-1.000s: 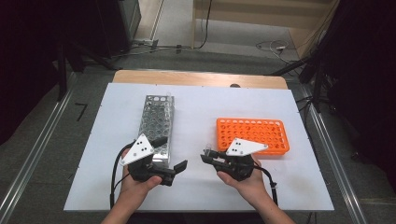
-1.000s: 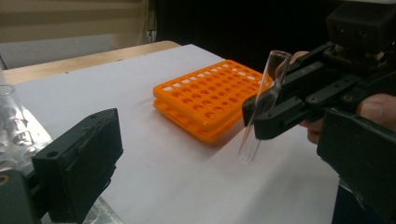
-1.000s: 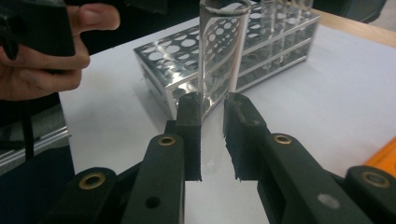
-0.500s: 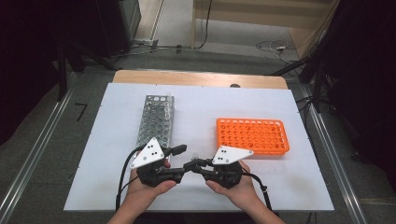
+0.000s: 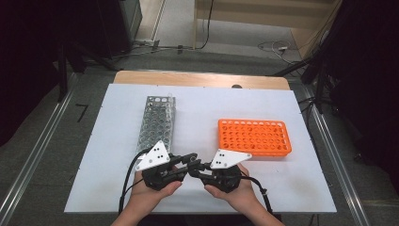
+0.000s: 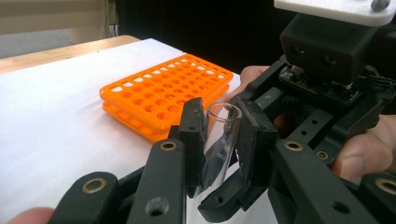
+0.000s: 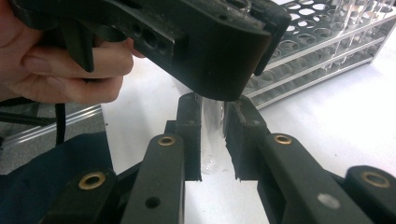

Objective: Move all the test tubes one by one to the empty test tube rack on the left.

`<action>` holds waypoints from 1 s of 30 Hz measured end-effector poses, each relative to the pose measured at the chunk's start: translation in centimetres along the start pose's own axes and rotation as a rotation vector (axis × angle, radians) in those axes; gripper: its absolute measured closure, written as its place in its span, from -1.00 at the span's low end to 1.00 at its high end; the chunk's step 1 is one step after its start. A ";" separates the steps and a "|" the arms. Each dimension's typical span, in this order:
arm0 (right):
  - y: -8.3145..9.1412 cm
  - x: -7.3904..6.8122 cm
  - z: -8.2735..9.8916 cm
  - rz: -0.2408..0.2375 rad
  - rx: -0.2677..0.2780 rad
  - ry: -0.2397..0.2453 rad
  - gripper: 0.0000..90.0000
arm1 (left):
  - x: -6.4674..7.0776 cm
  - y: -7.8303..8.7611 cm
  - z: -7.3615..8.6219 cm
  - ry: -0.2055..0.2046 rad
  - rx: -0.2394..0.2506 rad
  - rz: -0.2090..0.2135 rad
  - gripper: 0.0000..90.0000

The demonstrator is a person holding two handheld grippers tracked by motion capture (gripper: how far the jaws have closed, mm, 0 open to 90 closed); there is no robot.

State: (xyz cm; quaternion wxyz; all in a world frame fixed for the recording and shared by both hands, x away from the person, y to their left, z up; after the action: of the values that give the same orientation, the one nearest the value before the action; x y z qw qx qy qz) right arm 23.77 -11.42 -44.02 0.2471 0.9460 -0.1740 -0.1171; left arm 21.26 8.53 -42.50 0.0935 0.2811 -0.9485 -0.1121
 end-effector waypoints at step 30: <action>1.4 0.7 0.4 -0.017 0.056 -0.008 -0.62 | -1.4 0.4 -1.1 -0.008 0.015 -0.081 0.69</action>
State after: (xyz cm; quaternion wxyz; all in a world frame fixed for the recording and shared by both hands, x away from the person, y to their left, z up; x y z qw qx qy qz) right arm 23.94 -12.96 -43.73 0.2187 0.9535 -0.1702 -0.1182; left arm 22.48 9.45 -41.49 0.0829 0.3193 -0.9376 -0.1100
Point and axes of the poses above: each handheld gripper's, and its own axes: y roughly backward along the jaws, z roughly out of its underside, x roughly to its right, the point moved 1 cm from there along -y, roughly forward along the jaws, and after that the axes turned 4 degrees about -y, right-handed, at the moved point
